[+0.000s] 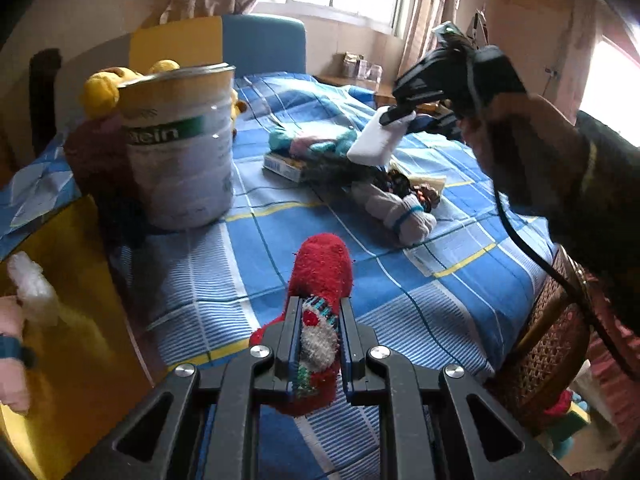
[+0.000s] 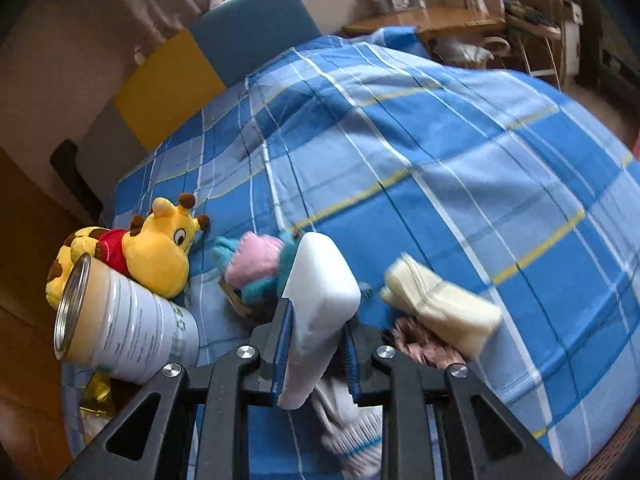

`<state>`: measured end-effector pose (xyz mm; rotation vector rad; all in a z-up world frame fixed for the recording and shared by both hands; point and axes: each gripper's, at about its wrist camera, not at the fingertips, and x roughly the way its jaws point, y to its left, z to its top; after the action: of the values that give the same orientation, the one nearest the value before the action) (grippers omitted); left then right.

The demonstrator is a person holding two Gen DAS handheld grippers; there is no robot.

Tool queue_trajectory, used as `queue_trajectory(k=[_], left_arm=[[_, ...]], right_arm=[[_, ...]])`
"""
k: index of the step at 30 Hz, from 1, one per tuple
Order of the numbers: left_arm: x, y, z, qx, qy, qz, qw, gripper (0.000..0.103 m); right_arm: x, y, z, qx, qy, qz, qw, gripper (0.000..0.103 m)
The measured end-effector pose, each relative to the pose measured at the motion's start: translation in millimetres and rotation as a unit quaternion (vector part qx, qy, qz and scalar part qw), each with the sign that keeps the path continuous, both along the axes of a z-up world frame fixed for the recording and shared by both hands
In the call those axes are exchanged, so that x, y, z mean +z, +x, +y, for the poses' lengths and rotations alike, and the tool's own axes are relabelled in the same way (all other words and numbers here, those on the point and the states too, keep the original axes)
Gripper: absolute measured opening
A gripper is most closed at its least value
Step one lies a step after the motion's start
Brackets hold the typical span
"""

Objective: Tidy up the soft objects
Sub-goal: 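Grasp the white sponge with the right gripper while the left holds the red sock, then carry the red sock to the gold tray and release it with the left gripper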

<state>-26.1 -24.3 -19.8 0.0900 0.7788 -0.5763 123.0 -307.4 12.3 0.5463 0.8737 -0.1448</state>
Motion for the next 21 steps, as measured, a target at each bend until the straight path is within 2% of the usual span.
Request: queue_trajectory(k=[10,21], left_arm=[[21,-7,25,0.018,-0.026,-0.014,0.9994,0.016],[35,-11,50,0.043,-0.045,-0.018,0.9979,0.016]], right_arm=[[58,81,55,0.039,-0.115,-0.021,0.992,0.022],[114,135,140,0.097,-0.150,-0.074,0.981,0.022]])
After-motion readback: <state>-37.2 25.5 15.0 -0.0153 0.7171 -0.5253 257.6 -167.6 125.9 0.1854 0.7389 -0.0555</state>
